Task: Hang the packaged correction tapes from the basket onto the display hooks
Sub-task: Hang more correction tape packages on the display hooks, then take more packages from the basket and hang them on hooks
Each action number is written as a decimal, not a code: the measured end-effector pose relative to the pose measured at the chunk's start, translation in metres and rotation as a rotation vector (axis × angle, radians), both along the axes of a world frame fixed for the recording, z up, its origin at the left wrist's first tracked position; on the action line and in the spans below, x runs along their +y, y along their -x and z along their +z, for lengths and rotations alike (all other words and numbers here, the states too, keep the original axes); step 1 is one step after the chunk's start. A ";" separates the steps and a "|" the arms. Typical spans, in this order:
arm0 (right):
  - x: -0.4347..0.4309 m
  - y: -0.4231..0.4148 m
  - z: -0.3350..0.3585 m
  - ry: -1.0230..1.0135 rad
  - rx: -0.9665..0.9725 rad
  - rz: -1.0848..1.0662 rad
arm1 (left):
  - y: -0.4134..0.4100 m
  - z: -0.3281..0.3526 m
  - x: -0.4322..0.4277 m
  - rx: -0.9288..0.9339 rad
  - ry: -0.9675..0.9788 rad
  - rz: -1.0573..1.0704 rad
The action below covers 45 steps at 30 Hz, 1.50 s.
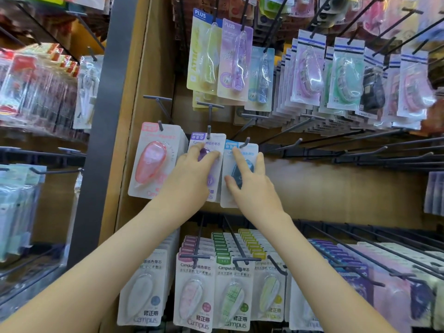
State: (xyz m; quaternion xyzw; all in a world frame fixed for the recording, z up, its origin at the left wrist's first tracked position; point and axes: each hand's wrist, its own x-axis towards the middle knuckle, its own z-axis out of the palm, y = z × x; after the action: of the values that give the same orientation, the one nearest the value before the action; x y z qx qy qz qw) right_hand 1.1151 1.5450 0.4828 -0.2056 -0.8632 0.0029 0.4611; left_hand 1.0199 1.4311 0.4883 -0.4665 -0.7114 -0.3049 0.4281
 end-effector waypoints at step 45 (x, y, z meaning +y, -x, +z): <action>-0.261 0.081 -0.384 0.221 -0.503 0.901 | -0.007 -0.454 -0.300 -0.936 -0.020 0.377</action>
State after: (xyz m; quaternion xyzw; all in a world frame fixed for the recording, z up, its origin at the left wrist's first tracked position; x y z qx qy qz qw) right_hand 1.0344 1.2837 0.0983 0.1442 -0.9445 0.2425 0.1681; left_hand 1.0269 1.1306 0.0343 -0.1390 -0.8960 -0.4058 0.1151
